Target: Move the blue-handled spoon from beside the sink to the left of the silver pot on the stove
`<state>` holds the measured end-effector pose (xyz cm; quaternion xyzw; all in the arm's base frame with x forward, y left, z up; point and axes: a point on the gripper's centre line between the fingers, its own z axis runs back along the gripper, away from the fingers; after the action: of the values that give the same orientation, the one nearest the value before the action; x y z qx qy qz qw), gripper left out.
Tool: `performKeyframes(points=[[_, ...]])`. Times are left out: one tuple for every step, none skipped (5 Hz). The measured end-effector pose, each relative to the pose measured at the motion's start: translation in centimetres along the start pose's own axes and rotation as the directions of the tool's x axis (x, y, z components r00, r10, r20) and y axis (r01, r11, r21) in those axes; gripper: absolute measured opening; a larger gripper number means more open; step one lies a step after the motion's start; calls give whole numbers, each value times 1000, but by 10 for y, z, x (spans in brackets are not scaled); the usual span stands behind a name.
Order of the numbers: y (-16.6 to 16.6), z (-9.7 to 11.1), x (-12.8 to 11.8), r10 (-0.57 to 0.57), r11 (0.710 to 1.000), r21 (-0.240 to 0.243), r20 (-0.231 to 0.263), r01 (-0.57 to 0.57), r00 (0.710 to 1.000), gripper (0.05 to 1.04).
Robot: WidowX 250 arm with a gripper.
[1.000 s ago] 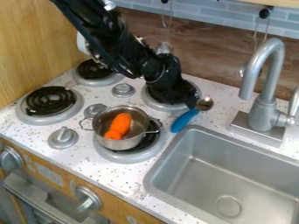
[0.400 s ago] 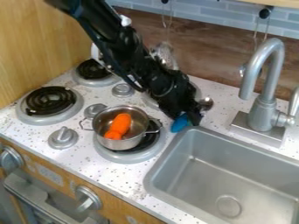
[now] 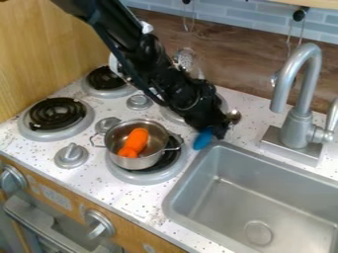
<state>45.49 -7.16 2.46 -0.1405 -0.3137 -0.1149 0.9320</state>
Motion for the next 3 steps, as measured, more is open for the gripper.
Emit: performKeyframes(points=[[3,0,0,-6,1000,12,8,6,1000,436],[4,0,-2,-5,1000,29,11,5,1000,429],[6,4,-6,-23,998,52,16,22,1000,429]])
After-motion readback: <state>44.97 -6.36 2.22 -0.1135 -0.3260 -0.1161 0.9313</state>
